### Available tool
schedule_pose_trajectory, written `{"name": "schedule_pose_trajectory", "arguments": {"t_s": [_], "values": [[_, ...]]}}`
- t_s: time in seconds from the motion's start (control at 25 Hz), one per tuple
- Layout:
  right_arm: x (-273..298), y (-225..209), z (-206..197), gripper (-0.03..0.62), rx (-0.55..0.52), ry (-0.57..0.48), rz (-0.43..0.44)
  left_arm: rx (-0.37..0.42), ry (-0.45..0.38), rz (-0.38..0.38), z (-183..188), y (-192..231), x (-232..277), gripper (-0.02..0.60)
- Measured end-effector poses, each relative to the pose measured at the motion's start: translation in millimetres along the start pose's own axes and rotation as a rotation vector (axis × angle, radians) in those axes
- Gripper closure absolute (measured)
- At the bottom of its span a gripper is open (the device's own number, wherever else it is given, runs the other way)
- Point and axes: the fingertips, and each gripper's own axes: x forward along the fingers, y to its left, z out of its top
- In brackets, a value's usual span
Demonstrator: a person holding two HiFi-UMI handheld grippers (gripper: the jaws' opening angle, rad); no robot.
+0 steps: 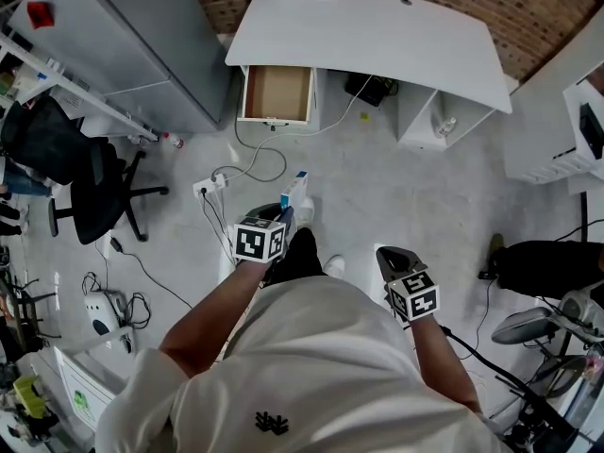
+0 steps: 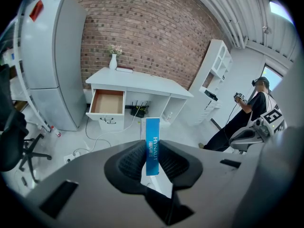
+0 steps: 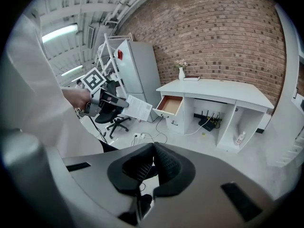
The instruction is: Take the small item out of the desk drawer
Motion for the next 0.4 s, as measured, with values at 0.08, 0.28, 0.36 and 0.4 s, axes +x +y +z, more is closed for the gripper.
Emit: {"name": "schedule_pose_trajectory", "arguments": {"t_s": [0.08,0.28,0.36,0.4], "values": [[-1,-2,1,0.565,0.002,-0.001,0.001,-0.003,0.0,-0.002,1,0,2,0.492],[0,-10,4,0.565,0.001,-0.001,-0.004,-0.005,-0.004,-0.003,8,2,11,0.492],[3,-14,4,0.565,0.002,0.001,-0.005,-0.004,-0.004,0.002,11,4,15,0.492],[4,-16,3,0.565,0.003,0.002,-0.005,-0.004,-0.003,0.005,13,5,16,0.492]]}}
